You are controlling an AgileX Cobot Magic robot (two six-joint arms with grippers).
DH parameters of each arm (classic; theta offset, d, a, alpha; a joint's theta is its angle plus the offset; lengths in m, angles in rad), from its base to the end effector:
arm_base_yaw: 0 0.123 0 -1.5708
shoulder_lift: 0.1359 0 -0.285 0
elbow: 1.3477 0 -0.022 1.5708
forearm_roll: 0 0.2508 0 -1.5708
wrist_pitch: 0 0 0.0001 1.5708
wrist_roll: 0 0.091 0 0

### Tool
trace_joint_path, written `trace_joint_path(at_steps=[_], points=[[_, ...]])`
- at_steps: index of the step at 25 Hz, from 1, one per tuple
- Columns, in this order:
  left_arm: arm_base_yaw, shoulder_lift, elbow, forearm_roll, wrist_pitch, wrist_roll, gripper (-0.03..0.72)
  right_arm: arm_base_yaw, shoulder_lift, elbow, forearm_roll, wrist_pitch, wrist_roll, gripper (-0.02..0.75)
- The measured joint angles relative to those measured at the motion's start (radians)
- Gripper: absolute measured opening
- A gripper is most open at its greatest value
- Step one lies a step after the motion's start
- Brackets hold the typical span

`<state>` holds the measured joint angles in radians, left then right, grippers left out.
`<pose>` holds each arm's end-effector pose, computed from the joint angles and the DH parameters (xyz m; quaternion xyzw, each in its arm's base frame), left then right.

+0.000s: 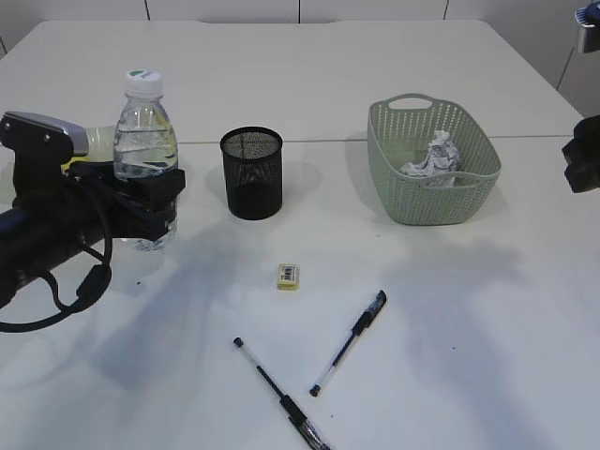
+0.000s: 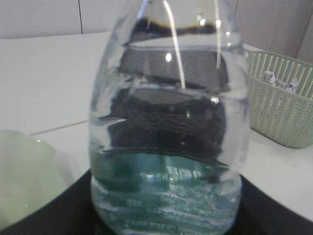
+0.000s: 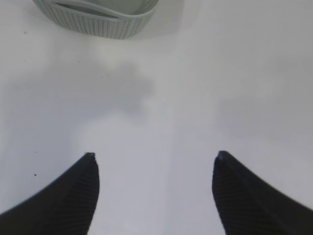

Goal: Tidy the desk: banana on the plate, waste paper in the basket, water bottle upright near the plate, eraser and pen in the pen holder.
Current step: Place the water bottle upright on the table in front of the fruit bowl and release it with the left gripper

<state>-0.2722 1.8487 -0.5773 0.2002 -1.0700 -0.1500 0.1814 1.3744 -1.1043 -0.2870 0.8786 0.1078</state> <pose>0.3025 -0.1009 0.1489 0.1393 0.7354 -0.1715 0.6405 0.2772 0.0307 0.3068 -0.0958 0.9549 -0.0923 0.2654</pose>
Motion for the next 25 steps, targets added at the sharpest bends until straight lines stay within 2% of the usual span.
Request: trace_joint_path(at_steps=[16, 25], points=[[0.000, 0.132, -0.012, -0.169, -0.015, 0.043, 0.412, 0.000, 0.000, 0.000, 0.000, 0.019, 0.000, 0.535], [0.000, 0.204, -0.027, -0.222, -0.026, 0.049, 0.412, 0.000, 0.000, 0.000, 0.000, 0.021, 0.000, 0.535]])
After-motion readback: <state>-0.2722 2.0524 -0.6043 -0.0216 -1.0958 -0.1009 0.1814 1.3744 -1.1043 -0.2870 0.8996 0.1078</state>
